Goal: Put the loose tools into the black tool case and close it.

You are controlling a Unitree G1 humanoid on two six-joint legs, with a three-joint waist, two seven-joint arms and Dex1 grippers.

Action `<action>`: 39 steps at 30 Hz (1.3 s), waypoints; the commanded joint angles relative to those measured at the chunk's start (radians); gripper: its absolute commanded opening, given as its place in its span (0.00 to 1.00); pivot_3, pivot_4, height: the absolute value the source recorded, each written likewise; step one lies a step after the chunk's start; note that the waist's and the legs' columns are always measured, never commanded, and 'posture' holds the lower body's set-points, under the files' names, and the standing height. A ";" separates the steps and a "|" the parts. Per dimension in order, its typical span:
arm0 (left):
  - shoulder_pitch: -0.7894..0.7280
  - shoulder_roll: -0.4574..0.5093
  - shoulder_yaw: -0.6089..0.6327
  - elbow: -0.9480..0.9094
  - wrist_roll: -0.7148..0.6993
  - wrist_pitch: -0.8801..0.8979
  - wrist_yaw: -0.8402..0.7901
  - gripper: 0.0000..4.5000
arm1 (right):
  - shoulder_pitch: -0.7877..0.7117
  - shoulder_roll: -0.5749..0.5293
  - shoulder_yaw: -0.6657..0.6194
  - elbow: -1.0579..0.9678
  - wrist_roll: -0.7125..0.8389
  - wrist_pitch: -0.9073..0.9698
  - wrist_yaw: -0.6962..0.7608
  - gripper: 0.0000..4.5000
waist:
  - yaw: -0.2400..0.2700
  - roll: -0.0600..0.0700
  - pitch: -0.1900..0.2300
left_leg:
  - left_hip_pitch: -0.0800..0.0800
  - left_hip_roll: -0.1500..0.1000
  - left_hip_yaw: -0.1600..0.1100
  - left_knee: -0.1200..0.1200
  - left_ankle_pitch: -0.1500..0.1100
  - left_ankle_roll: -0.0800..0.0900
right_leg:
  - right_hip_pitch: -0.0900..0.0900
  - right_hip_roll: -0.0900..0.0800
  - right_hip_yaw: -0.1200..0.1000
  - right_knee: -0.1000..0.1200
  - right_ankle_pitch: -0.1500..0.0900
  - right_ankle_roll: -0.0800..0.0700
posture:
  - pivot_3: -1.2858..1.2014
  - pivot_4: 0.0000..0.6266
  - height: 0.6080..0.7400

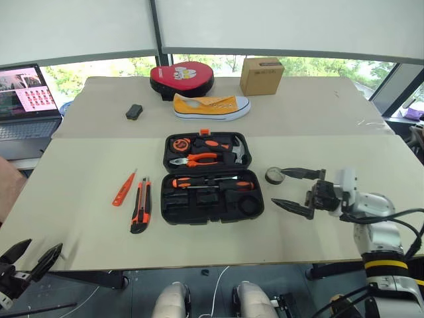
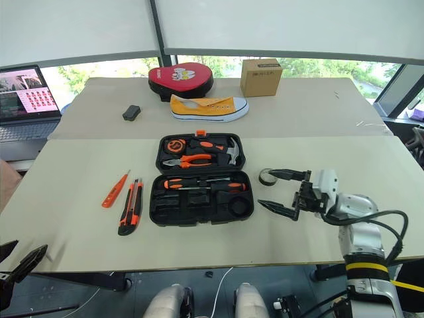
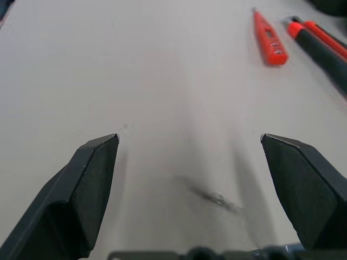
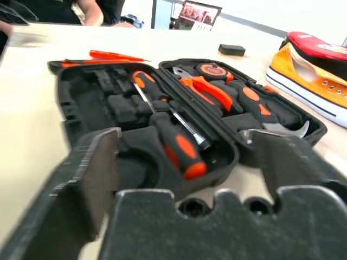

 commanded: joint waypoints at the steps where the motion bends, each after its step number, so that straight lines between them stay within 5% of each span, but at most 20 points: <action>1: -0.089 0.098 -0.054 -0.114 -0.026 0.121 0.030 1.00 | -0.013 -0.023 -0.056 -0.078 0.052 0.005 -0.024 0.99 | 0.003 -0.001 0.000 | 0.000 0.000 0.000 0.000 0.000 0.000 | 0.000 0.001 0.000 0.000 0.000 0.000 | 0.52 0.24 1.00; 9: -0.441 0.255 -0.302 -0.143 -0.039 0.453 0.138 1.00 | -0.054 -0.024 0.030 -0.305 0.091 0.195 -0.064 0.99 | 0.007 -0.001 0.001 | 0.000 0.000 0.000 0.000 0.003 0.000 | 0.000 0.002 0.000 0.002 0.000 0.001 | 0.52 0.24 1.00; 15: -0.672 0.232 -0.516 0.039 0.131 0.467 0.216 1.00 | -0.076 -0.025 0.089 -0.361 0.081 0.249 -0.074 0.99 | 0.000 -0.002 0.002 | -0.002 0.000 -0.001 0.000 0.003 0.000 | -0.002 0.007 0.000 0.002 0.000 0.001 | 0.52 0.24 1.00; 21: -0.751 0.185 -0.593 0.104 0.167 0.457 0.179 1.00 | -0.083 -0.032 0.084 -0.388 0.083 0.268 -0.093 0.99 | 0.007 -0.002 0.002 | -0.002 0.000 -0.001 0.000 0.003 -0.001 | -0.002 0.007 0.001 0.002 0.000 0.001 | 0.52 0.24 1.00; 24: -0.774 0.159 -0.612 0.132 0.188 0.445 0.170 0.87 | -0.084 -0.038 0.080 -0.389 0.078 0.269 -0.098 1.00 | 0.018 -0.002 0.002 | -0.002 0.000 -0.001 0.000 0.003 -0.001 | -0.001 0.006 0.001 0.003 0.000 0.001 | 0.52 0.24 1.00; 34: -0.781 0.130 -0.579 0.143 0.201 0.383 0.130 0.10 | -0.074 -0.051 0.086 -0.390 0.069 0.260 -0.091 1.00 | 0.027 -0.002 0.002 | -0.002 -0.001 -0.001 0.001 0.003 0.000 | 0.000 0.005 0.001 0.002 0.000 0.002 | 0.52 0.24 1.00; 39: -0.756 0.187 -0.478 0.150 0.208 0.105 -0.029 0.11 | -0.052 -0.073 0.069 -0.402 0.078 0.267 -0.086 1.00 | 0.024 -0.004 0.003 | -0.003 0.000 -0.001 0.001 0.003 -0.001 | -0.001 0.006 0.000 0.002 0.000 0.002 | 0.52 0.24 1.00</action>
